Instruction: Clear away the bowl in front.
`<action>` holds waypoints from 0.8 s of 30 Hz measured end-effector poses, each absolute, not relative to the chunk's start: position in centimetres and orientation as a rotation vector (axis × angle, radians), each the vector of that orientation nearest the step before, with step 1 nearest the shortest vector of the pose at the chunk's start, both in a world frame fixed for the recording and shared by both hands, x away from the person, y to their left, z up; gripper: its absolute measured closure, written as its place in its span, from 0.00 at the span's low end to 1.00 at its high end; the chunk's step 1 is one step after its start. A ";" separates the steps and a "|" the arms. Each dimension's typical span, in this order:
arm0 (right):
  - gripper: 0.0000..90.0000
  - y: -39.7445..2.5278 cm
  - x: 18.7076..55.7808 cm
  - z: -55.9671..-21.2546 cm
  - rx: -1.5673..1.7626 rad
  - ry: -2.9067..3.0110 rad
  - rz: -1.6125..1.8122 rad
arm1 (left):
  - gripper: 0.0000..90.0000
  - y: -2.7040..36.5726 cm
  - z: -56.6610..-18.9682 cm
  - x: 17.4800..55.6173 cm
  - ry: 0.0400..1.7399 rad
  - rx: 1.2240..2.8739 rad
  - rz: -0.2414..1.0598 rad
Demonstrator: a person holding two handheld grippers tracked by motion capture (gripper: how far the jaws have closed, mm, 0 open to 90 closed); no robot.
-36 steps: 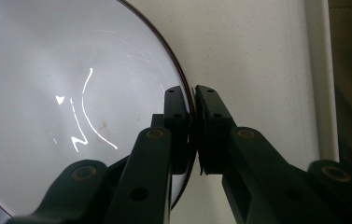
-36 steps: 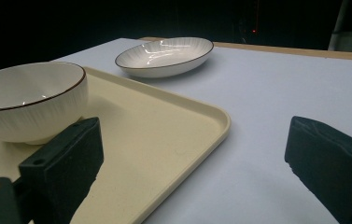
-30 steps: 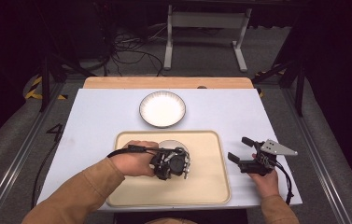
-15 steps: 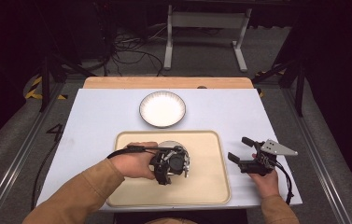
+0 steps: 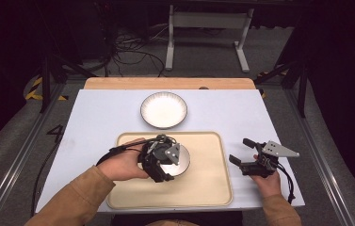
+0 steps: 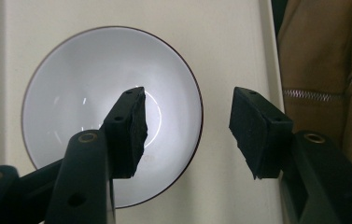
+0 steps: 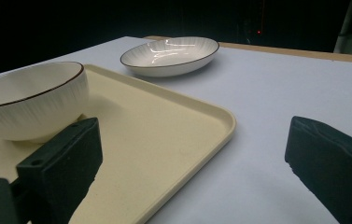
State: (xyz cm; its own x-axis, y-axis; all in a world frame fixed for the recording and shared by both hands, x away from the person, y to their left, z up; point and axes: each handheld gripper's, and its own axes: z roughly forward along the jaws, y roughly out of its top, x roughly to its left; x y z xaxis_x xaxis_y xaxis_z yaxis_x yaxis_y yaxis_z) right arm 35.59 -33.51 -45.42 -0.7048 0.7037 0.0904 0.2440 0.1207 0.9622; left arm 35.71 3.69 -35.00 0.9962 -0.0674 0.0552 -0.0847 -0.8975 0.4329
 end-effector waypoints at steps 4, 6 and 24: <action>0.05 -33.6 35.5 -45.4 0.912 2.000 1.622 | 0.50 5.2 -34.5 35.5 -0.035 2.605 0.089; 0.05 -33.6 35.5 -45.4 0.907 1.999 1.626 | 0.50 5.9 -34.3 35.4 0.003 2.572 0.100; 0.05 -33.7 35.6 -45.4 0.901 2.002 1.665 | 0.46 13.4 -34.6 35.3 0.327 2.195 0.202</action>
State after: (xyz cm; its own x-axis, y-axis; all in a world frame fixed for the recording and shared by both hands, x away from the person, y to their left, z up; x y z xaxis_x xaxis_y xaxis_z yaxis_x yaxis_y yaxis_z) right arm 35.60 -33.75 -45.44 -0.7203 0.6854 0.1067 0.2300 0.0908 0.9689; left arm 35.27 13.39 -34.57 0.9521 0.3044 0.0278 0.1609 -0.5765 0.8011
